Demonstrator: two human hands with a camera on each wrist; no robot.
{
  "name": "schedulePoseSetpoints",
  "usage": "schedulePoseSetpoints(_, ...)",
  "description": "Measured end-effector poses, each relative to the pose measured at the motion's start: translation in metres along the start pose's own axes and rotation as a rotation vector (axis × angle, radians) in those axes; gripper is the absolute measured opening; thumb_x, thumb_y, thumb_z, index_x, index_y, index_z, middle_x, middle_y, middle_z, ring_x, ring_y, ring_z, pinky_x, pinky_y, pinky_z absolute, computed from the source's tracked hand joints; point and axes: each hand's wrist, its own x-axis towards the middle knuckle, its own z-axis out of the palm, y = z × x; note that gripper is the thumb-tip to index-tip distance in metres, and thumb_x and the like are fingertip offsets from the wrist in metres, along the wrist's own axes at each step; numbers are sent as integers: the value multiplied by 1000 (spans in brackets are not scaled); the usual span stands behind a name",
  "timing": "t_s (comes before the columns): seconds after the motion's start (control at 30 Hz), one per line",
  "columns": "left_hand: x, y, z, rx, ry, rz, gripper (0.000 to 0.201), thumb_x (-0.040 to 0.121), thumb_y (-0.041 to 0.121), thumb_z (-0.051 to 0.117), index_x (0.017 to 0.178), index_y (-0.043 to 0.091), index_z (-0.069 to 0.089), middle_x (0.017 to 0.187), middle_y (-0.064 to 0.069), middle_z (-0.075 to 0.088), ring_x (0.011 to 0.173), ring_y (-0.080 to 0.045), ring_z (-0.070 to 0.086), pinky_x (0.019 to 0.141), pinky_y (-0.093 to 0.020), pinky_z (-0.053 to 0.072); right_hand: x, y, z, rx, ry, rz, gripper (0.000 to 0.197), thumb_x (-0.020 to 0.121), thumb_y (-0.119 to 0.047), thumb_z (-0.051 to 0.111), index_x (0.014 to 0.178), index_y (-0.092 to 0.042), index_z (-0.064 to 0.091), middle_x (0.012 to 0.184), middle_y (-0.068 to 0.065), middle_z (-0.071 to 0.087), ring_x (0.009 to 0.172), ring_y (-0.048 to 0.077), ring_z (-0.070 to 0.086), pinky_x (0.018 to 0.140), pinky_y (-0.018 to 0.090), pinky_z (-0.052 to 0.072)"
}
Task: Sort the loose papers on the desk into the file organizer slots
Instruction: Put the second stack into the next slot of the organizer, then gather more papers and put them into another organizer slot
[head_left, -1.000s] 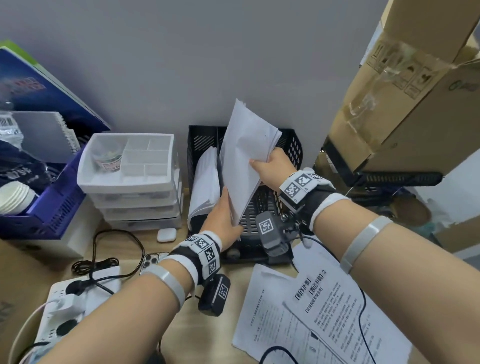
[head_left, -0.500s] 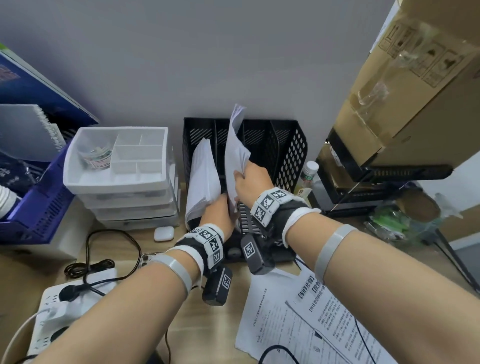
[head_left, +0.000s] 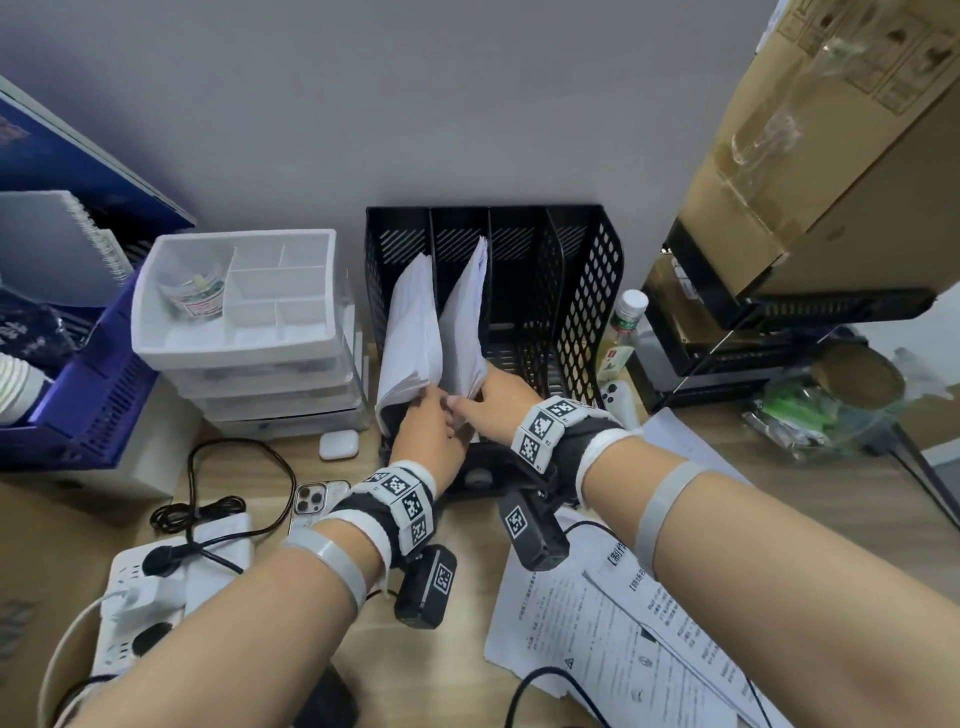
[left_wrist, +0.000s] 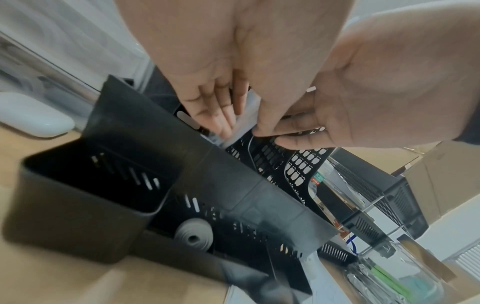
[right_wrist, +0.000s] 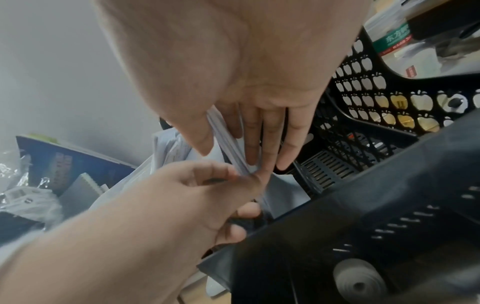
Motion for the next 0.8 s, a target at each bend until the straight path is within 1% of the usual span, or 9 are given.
schedulePoseSetpoints(0.07, -10, -2, 0, -42, 23, -27, 14, 94, 26, 52, 92, 12, 52, 81, -6, 66, 74, -27, 67, 77, -36, 54, -9, 6, -1, 45, -6, -50, 42, 85, -32, 65, 122, -16, 52, 112, 3, 68, 100, 21, 64, 88, 33, 51)
schedulePoseSetpoints(0.23, -32, -10, 23, -338, -247, -263, 70, 99, 56, 39, 67, 2, 68, 61, -18, 72, 55, -31, 70, 57, -34, 56, -35, 50, -13, 111, -55, -19, 35, 85, -30, 68, 116, -16, 63, 99, 1, 73, 87, 17, 72, 82, 31, 56)
schedulePoseSetpoints(0.37, -43, -29, 62, -149, -514, -277, 39, 96, 41, 56, 75, 9, 64, 70, -7, 67, 72, -32, 70, 69, -34, 54, -75, 121, -23, 185, 12, 199, 11, 88, -19, 62, 97, -19, 69, 85, 2, 73, 71, 16, 71, 63, 23, 52)
schedulePoseSetpoints(0.47, -51, -37, 89, 136, -598, -215, 27, 90, 37, 65, 88, 10, 67, 89, -8, 68, 97, -35, 69, 82, -33, 51, -115, 190, -23, 73, 51, 409, 14, 85, -22, 63, 97, -22, 71, 93, 1, 72, 89, 19, 68, 76, 25, 50)
schedulePoseSetpoints(0.57, -58, -37, 114, 227, -575, -258, 51, 89, 35, 68, 120, -3, 57, 122, -18, 66, 114, -37, 64, 86, -35, 50, -162, 256, -16, -64, 10, 640, 32, 80, -33, 65, 111, -25, 63, 112, 4, 62, 105, 27, 63, 86, 31, 50)
schedulePoseSetpoints(0.63, -60, -35, 127, 246, -542, -294, 58, 89, 32, 69, 132, -1, 48, 129, -18, 62, 115, -35, 62, 82, -34, 47, -189, 293, -8, -188, -42, 782, 54, 77, -45, 64, 126, -28, 51, 124, 10, 52, 107, 33, 60, 85, 35, 50)
schedulePoseSetpoints(0.67, -62, -33, 132, 239, -536, -303, 52, 88, 30, 70, 128, 2, 51, 124, -17, 64, 111, -34, 63, 79, -31, 46, -201, 309, -5, -219, -57, 822, 60, 74, -49, 64, 126, -27, 47, 123, 12, 50, 104, 33, 58, 84, 37, 51)
schedulePoseSetpoints(0.73, -63, -31, 143, 230, -514, -309, 18, 87, 23, 70, 93, 7, 64, 93, -17, 69, 83, -31, 66, 68, -27, 43, -219, 336, 1, -221, -87, 850, 59, 67, -54, 64, 112, -24, 40, 116, 13, 48, 98, 31, 54, 83, 39, 50)
schedulePoseSetpoints(0.8, -66, -29, 150, 220, -484, -308, 29, 85, 14, 68, 59, 13, 55, 62, -6, 56, 57, -24, 53, 58, -23, 38, -230, 348, 5, -248, -118, 845, 60, 68, -53, 66, 111, -26, 35, 125, 16, 42, 110, 33, 48, 86, 41, 45)
